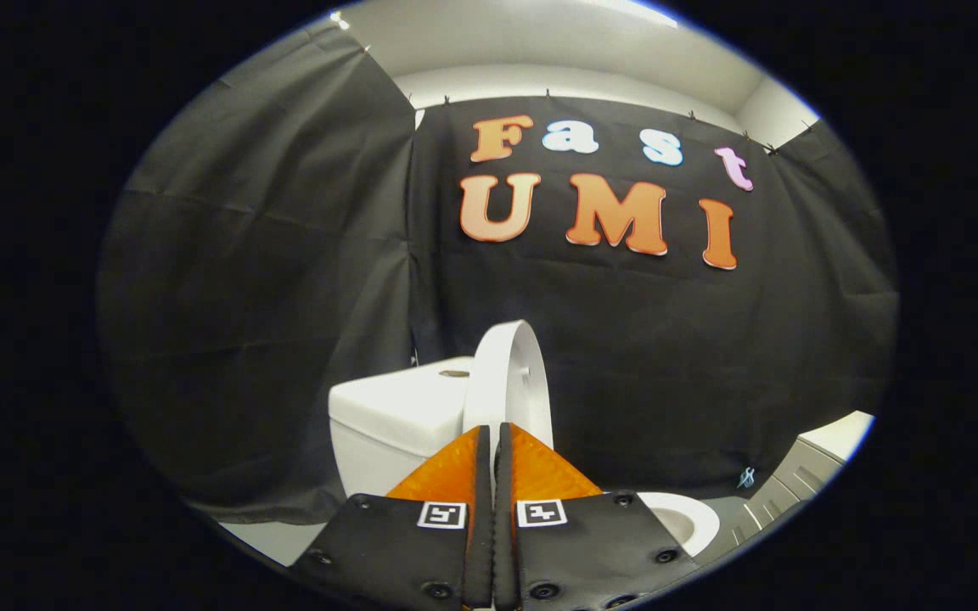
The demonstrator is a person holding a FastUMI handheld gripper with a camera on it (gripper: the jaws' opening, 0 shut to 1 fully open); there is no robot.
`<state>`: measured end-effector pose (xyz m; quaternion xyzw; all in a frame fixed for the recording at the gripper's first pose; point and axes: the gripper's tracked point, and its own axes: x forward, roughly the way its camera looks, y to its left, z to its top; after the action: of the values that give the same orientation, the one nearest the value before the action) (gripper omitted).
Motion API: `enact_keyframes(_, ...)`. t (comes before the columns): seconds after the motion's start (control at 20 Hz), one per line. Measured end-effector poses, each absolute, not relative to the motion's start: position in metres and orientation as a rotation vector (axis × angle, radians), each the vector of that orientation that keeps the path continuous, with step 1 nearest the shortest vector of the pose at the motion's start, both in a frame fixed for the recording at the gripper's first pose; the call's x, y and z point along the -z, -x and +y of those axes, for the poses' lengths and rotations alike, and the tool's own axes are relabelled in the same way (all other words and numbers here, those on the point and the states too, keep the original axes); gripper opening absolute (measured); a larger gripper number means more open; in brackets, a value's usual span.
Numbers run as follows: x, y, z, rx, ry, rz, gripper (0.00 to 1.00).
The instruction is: Open the toilet lid.
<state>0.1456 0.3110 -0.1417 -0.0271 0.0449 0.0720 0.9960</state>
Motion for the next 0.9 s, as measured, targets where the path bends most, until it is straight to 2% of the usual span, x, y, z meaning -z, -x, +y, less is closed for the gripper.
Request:
enact_keyframes(0.3,0.102,-0.123,0.257,-0.091,0.092,0.063,0.08)
enact_keyframes(0.4,0.081,-0.121,0.232,-0.065,0.056,0.028,0.15)
enact_keyframes(0.55,0.059,-0.115,0.191,-0.013,0.011,0.004,0.61)
enact_keyframes(0.9,0.03,-0.112,0.139,0.0,-0.015,-0.006,0.78)
